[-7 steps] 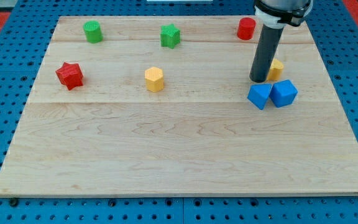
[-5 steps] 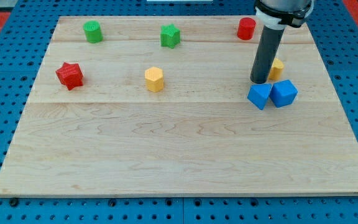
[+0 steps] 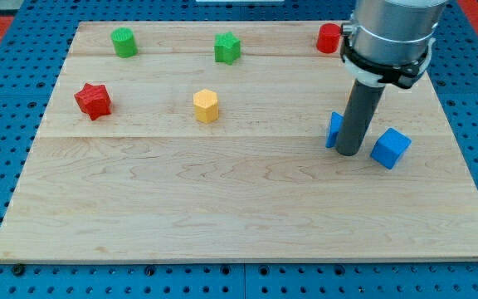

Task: Place the blue cube to the bottom left corner of the board

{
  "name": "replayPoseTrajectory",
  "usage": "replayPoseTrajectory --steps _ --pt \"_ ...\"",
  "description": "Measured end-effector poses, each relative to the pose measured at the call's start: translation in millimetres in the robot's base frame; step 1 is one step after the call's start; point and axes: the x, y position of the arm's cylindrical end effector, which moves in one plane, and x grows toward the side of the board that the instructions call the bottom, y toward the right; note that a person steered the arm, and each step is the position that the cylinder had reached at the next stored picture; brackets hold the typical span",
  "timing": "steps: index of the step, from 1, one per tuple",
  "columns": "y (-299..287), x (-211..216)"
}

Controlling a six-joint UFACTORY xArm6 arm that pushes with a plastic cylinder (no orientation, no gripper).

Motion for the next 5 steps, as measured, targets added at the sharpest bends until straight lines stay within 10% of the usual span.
replayPoseTrajectory --steps 2,5 --pt "25.8 -44.5" --pt "126.1 -1.1"
